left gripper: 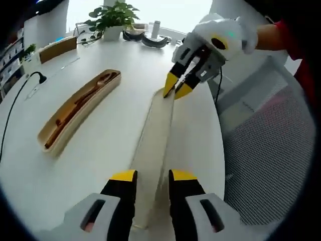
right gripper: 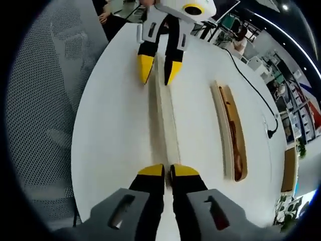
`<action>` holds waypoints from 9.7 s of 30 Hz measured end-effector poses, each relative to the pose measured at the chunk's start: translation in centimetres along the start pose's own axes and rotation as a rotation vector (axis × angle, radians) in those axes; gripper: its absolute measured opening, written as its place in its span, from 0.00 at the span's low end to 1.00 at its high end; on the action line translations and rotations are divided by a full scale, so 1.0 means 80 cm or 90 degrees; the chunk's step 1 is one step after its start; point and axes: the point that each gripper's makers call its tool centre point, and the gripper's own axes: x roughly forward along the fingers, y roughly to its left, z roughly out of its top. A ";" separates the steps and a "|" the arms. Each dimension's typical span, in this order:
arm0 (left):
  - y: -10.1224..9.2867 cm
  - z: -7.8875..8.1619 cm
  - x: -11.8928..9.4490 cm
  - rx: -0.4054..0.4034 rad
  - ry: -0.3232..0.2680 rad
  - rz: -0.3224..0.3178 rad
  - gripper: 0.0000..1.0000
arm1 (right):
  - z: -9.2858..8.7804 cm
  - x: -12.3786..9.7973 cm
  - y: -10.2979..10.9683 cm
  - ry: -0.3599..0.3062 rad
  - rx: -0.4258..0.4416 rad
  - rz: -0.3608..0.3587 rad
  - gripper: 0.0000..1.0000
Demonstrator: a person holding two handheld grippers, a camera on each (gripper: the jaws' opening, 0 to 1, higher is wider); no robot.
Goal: Arrange the utensils inside the cutlery case until each visible utensil rests in its matching compartment.
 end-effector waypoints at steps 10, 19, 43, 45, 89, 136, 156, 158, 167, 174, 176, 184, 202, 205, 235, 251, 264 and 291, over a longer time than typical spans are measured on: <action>0.006 -0.012 -0.010 0.031 0.048 0.019 0.15 | 0.014 -0.019 0.027 -0.053 0.139 0.104 0.00; 0.004 -0.015 -0.016 0.076 0.064 -0.010 0.10 | 0.008 -0.017 0.026 -0.100 0.203 0.074 0.02; -0.008 -0.025 -0.023 0.106 0.091 -0.089 0.05 | -0.017 0.002 0.023 -0.103 0.249 0.093 0.05; -0.004 -0.026 -0.023 0.128 0.095 -0.073 0.05 | -0.014 0.005 0.028 -0.110 0.245 0.107 0.05; -0.022 0.003 -0.055 0.299 0.007 0.091 0.41 | 0.095 -0.111 0.028 -0.286 0.836 0.507 0.00; 0.053 0.098 -0.081 0.133 0.112 0.037 0.40 | 0.013 -0.091 -0.110 -0.137 1.021 0.223 0.23; 0.131 0.126 -0.055 0.212 0.220 0.001 0.40 | 0.002 -0.078 -0.150 -0.144 1.107 0.263 0.18; 0.134 0.130 -0.051 0.221 0.226 -0.004 0.40 | -0.003 -0.081 -0.150 -0.152 1.132 0.270 0.18; 0.145 0.127 -0.024 0.235 0.267 -0.020 0.40 | -0.010 -0.076 -0.146 -0.177 1.181 0.291 0.15; 0.160 0.114 -0.016 0.224 0.283 -0.020 0.40 | -0.007 -0.060 -0.149 -0.181 1.179 0.279 0.15; 0.164 0.106 -0.015 0.223 0.302 -0.014 0.40 | -0.001 -0.056 -0.149 -0.181 1.182 0.281 0.15; 0.173 0.090 -0.014 0.199 0.309 -0.017 0.40 | 0.002 -0.038 -0.168 -0.169 1.178 0.283 0.14; 0.168 0.088 0.001 0.171 0.267 -0.020 0.40 | -0.024 -0.013 -0.165 -0.129 1.183 0.250 0.19; 0.168 0.089 0.005 0.168 0.266 -0.021 0.40 | -0.039 -0.001 -0.172 -0.108 1.169 0.213 0.23; 0.183 0.091 0.015 0.173 0.260 -0.005 0.39 | -0.091 0.032 -0.201 -0.063 1.098 0.095 0.31; 0.190 0.092 0.022 0.163 0.248 -0.004 0.37 | -0.095 0.005 -0.197 -0.144 1.121 0.048 0.27; 0.187 0.084 0.021 0.197 0.218 0.008 0.39 | -0.078 -0.006 -0.170 -0.175 0.908 -0.015 0.15; 0.172 0.091 0.012 0.292 0.205 0.038 0.28 | -0.075 0.038 -0.169 -0.113 0.554 -0.032 0.52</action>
